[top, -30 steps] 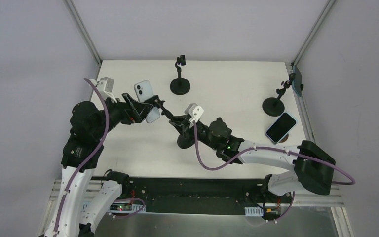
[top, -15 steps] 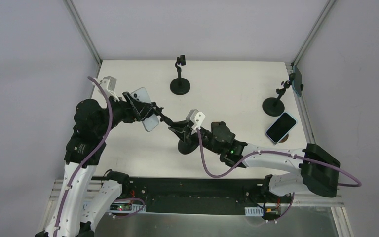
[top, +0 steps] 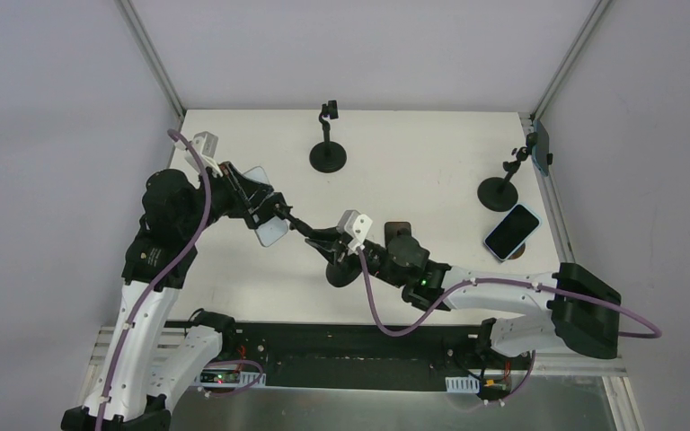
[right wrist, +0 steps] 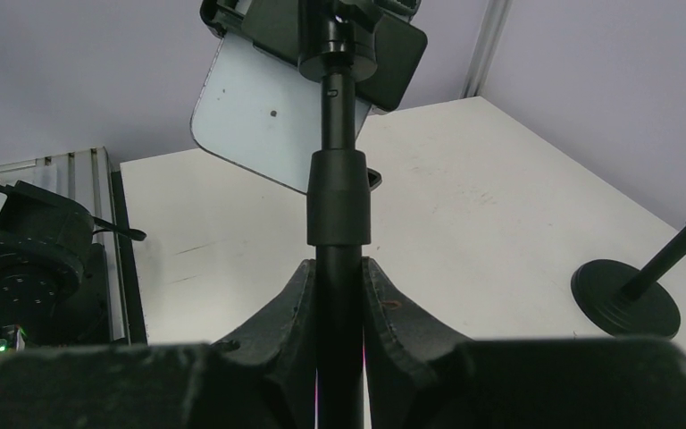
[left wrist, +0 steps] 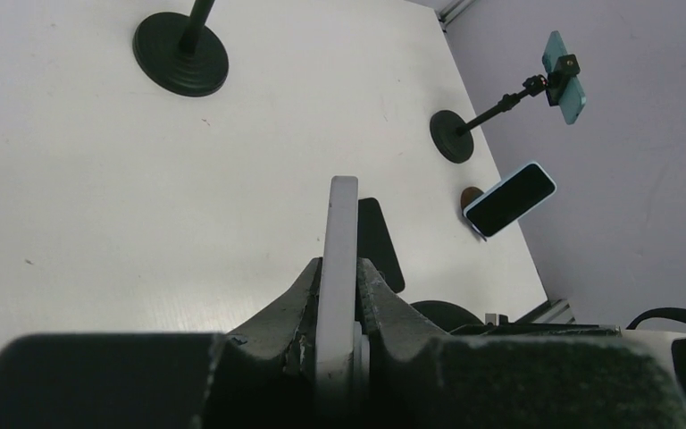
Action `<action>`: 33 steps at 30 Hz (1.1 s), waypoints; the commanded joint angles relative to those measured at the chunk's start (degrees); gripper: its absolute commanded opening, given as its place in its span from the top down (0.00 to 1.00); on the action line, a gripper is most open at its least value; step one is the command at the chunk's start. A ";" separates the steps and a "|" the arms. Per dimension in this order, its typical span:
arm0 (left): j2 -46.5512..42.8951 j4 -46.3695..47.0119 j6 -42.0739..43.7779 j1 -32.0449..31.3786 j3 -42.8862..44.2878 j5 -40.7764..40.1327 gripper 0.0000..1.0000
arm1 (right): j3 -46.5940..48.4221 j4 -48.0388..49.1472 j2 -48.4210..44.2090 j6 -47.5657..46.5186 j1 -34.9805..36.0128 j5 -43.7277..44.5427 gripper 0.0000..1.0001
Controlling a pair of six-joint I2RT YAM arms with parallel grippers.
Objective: Remove the phone from the phone stand
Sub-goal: Adjust the phone stand with the phone at the center of the board.
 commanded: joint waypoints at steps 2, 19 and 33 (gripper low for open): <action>1.28 2.94 -0.87 -0.51 3.27 1.37 1.00 | 0.78 12.63 -4.46 -2.94 1.35 -0.29 1.00; 4.55 24.55 8.31 -12.20 1.63 14.85 1.00 | -4.43 1.25 -11.69 -3.88 1.48 0.54 0.35; 11.55 27.69 32.91 -17.24 4.23 38.71 1.00 | -2.35 -37.91 -33.38 8.32 1.41 5.38 0.29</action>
